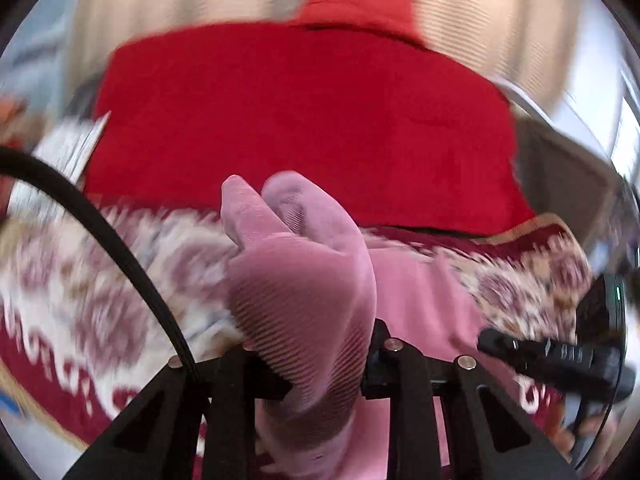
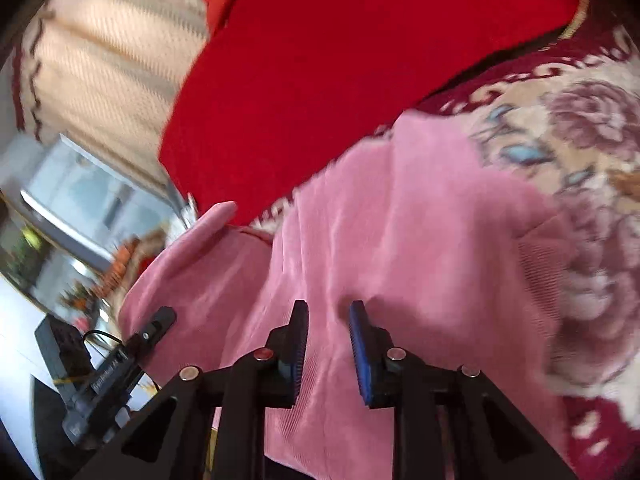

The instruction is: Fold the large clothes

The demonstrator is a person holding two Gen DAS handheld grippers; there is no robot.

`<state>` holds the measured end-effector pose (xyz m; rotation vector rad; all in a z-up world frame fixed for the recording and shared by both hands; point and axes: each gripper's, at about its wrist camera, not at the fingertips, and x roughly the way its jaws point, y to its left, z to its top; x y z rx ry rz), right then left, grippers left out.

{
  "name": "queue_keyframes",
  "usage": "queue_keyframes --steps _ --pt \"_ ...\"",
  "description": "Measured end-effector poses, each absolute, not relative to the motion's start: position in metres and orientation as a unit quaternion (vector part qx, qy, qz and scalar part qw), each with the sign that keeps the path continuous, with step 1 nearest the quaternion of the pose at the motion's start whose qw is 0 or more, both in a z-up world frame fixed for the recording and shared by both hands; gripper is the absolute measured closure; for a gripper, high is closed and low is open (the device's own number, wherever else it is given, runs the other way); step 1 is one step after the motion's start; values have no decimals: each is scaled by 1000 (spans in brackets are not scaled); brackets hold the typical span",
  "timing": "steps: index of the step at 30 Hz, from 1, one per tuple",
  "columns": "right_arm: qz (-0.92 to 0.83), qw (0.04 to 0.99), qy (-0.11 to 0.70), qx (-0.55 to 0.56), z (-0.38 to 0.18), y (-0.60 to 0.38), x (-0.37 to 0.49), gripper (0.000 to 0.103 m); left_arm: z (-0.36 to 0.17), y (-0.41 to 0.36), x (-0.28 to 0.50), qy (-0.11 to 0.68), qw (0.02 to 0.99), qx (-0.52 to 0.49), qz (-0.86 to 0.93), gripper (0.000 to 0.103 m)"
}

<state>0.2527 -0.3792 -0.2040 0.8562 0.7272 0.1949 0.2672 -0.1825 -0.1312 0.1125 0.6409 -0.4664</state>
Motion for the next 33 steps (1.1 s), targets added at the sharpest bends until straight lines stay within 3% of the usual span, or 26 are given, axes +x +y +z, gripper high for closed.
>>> queue_keyframes --steps 5,7,9,16,23,25,26,27,28,33 --pt "89 833 293 461 -200 -436 218 77 -147 -272 223 311 883 146 -320 84" --pt "86 826 280 481 -202 -456 205 70 -173 -300 206 314 868 183 -340 84" --pt "76 815 281 501 -211 -474 200 16 -197 -309 205 335 856 192 -345 84" --pt "180 750 322 550 -241 -483 245 16 -199 -284 209 337 855 169 -356 84" --pt "238 734 402 493 -240 -428 337 16 -196 -269 204 327 855 163 -369 84" --pt "247 735 415 477 -239 -415 351 17 -192 -263 204 323 855 157 -376 84" --pt "239 740 433 456 -238 -406 361 26 -190 -260 205 320 855 157 -377 84" --pt "229 745 445 441 -237 -402 367 58 -187 -258 204 317 855 159 -380 84" --pt "223 753 451 424 -235 -398 372 84 -183 -257 204 313 854 161 -382 84" --pt "214 822 414 328 -190 -390 362 88 -155 -269 192 284 847 168 -417 84"
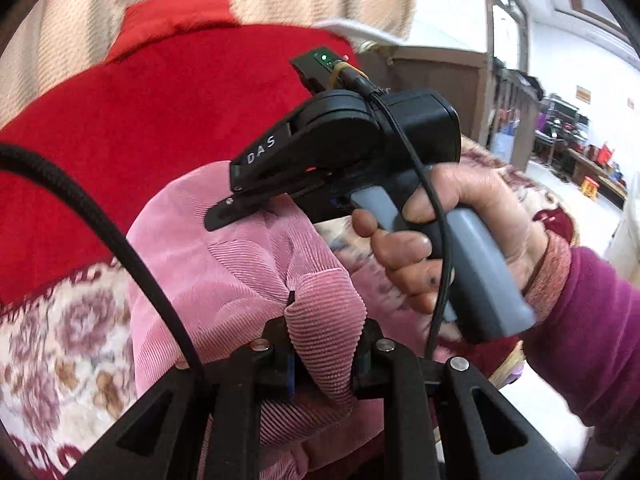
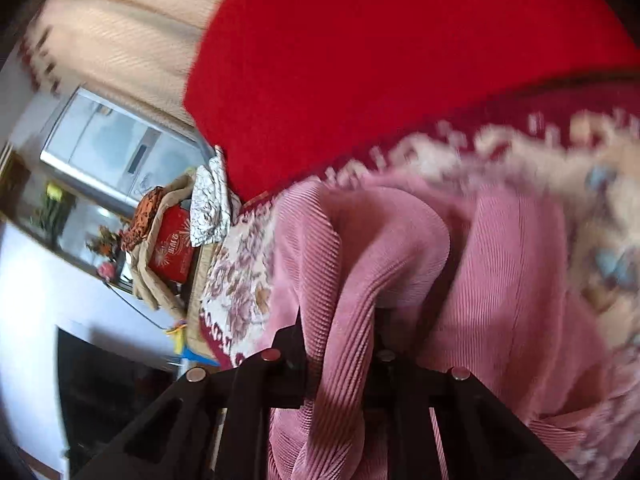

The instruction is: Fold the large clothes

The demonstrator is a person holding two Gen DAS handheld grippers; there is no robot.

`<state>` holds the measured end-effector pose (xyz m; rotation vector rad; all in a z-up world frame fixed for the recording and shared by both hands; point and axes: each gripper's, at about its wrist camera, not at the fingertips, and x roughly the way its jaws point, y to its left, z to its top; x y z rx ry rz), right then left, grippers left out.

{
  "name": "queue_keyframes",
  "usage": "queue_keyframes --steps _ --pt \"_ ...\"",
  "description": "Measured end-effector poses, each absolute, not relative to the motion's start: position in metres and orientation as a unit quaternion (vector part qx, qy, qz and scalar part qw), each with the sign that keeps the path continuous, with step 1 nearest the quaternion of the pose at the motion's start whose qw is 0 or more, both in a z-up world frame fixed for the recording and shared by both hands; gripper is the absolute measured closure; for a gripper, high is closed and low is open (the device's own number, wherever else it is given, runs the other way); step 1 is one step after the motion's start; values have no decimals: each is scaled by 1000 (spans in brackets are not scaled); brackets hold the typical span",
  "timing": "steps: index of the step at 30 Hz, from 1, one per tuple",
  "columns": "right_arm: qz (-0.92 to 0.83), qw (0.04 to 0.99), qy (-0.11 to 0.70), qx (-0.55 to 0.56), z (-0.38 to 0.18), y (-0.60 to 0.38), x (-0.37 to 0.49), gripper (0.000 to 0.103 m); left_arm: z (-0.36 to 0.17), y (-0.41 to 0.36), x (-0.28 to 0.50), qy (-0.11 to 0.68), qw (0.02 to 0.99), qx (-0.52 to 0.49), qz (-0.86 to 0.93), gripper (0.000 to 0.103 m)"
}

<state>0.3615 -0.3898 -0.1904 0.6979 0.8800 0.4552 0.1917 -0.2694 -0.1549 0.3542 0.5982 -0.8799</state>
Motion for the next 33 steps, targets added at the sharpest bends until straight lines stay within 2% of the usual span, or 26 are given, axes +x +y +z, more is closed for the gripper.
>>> queue_keyframes --steps 4,7,10,11,12,14,15,17,21,26,30,33 --pt "206 859 351 309 -150 -417 330 88 -142 -297 182 266 832 160 -460 84" --pt "184 876 329 301 -141 -444 315 88 -167 -323 190 287 817 176 -468 83" --pt "153 862 370 310 -175 -463 326 88 -207 -337 201 345 794 209 -455 83" --pt "138 851 402 308 -204 -466 335 88 -212 -336 198 350 791 218 -452 82" --pt "138 837 420 321 -223 -468 341 87 -213 -330 192 345 788 225 -457 79" --pt "167 812 425 364 -254 -475 341 86 -199 -314 176 330 775 222 -491 59" --pt "167 817 411 369 -254 -477 337 81 -188 -305 167 323 772 220 -501 54" --pt "158 822 401 372 -246 -479 331 77 -171 -283 154 307 774 221 -508 41" --pt "122 833 405 357 -224 -490 306 67 -139 -229 142 280 785 210 -512 40" --pt "67 872 379 302 -172 -484 262 66 -114 -181 183 264 848 180 -423 36" --pt "84 897 351 256 -132 -452 232 66 -126 -182 237 310 870 133 -360 36" --pt "108 893 371 230 -129 -419 226 66 -158 -200 256 353 860 143 -340 36"
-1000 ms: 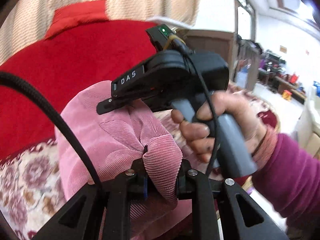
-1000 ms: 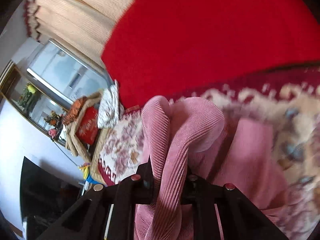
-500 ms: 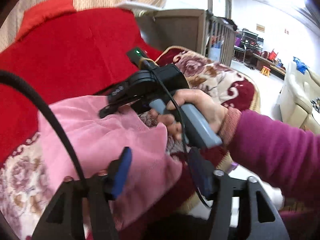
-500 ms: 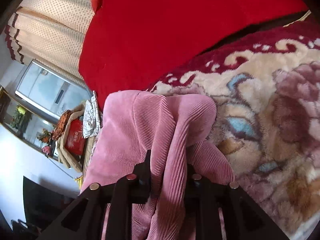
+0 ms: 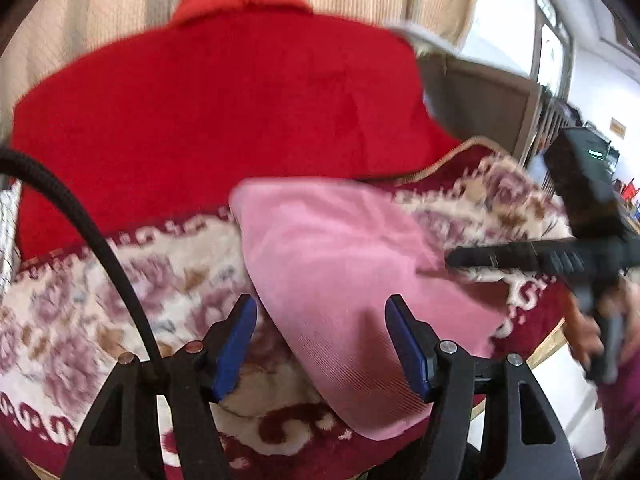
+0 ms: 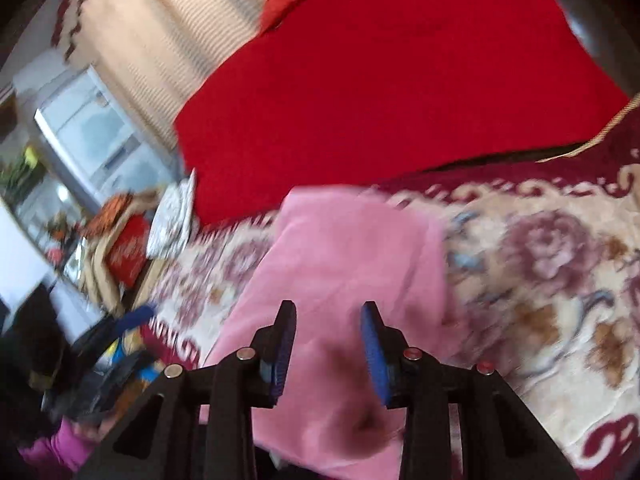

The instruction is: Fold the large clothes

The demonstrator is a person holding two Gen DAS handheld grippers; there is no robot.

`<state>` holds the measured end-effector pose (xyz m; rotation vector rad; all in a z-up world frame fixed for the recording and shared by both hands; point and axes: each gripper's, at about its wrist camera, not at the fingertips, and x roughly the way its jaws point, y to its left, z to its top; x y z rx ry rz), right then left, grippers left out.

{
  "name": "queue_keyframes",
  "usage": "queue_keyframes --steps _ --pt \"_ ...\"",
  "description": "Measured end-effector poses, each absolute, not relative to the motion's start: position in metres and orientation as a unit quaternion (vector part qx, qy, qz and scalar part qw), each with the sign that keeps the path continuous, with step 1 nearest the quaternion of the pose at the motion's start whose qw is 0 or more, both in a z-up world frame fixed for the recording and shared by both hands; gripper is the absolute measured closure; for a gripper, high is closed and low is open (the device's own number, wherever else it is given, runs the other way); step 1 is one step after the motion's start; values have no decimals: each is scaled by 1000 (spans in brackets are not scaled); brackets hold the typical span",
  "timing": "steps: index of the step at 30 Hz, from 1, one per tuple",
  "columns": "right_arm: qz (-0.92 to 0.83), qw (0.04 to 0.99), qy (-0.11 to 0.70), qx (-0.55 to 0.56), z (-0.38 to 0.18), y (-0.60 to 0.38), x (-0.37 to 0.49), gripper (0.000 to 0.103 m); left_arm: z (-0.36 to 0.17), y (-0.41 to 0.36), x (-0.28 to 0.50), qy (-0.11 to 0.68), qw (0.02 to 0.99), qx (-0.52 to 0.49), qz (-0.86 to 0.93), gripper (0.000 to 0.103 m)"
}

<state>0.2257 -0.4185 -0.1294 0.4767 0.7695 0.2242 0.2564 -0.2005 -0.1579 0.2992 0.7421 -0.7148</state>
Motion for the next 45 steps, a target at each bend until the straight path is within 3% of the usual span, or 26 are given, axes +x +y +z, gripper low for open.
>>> queue_keyframes --steps 3,7,12,21,27,39,45 --pt "102 878 429 188 -159 -387 224 66 -198 -215 246 380 840 200 -333 35" --pt "95 864 449 209 -196 -391 211 66 -203 -209 232 349 850 214 -332 35" --pt "101 852 471 205 -177 -395 223 66 -205 -208 242 369 841 204 -338 34" --pt "52 877 416 236 -126 -417 321 66 -214 -211 245 372 836 202 -349 33" --pt "32 812 506 290 -209 -429 398 68 -215 -214 246 371 836 209 -347 33" --pt "39 870 444 211 -128 -399 260 67 -206 -212 233 354 857 220 -301 33" --pt "18 857 475 202 -180 -380 218 66 -205 -214 226 351 860 227 -293 33"
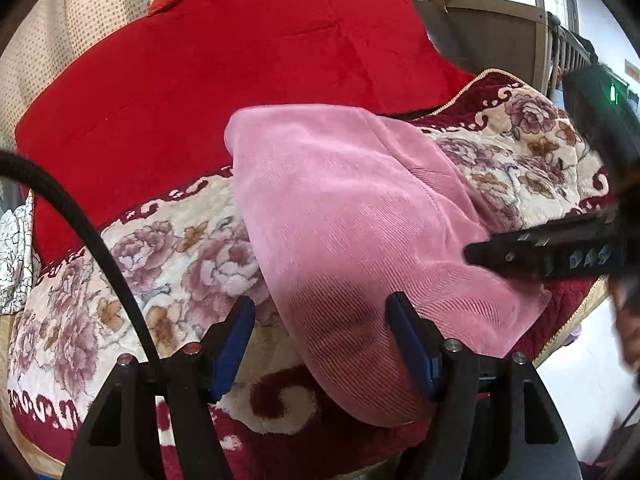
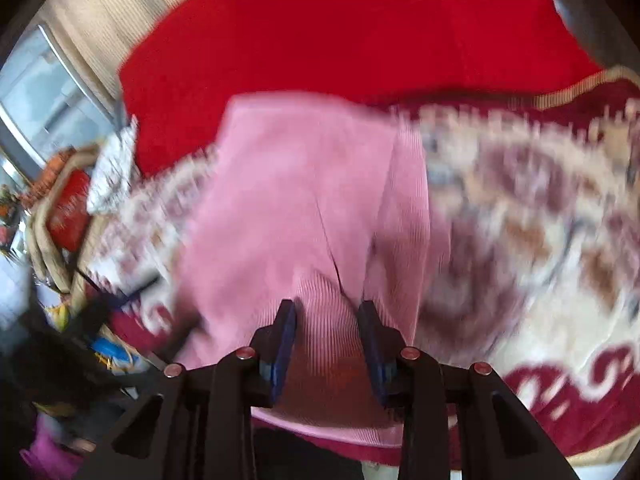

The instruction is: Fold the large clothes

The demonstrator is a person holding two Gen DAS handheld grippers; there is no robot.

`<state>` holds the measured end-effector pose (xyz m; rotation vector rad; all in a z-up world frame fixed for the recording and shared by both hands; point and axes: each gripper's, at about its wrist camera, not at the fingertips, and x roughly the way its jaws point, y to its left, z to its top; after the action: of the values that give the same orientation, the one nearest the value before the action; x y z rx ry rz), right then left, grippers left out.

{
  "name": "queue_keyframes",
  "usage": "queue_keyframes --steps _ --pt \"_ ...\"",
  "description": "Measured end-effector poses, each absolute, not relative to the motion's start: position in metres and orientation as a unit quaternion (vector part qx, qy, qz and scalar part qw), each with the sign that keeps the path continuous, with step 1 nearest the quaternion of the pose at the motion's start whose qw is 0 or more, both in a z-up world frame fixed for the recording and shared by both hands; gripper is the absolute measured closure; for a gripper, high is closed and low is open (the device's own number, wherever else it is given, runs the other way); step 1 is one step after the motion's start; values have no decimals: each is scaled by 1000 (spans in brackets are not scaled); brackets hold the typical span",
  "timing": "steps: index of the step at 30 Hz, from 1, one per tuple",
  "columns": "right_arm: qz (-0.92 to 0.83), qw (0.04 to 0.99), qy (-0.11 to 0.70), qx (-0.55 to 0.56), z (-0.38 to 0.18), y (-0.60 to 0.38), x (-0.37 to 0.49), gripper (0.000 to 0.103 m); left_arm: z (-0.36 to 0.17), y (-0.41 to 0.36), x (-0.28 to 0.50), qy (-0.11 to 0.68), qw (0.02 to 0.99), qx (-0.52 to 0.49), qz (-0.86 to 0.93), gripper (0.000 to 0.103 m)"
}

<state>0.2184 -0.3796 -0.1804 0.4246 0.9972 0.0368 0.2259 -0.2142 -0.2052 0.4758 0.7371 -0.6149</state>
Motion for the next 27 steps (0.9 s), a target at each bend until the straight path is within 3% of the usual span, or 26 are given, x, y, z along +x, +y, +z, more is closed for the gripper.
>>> queue_keyframes --steps 3,13,15,27 --pt "18 862 454 222 -191 -382 209 66 -200 -215 218 337 868 240 -275 33" --pt "-20 894 414 170 -128 -358 167 64 -172 -196 189 311 887 241 -241 33" --pt "-36 907 390 156 -111 -352 153 33 -165 -192 180 299 891 246 -237 33" --pt "-51 945 294 131 -45 -329 93 32 -100 -156 135 210 928 226 -208 32"
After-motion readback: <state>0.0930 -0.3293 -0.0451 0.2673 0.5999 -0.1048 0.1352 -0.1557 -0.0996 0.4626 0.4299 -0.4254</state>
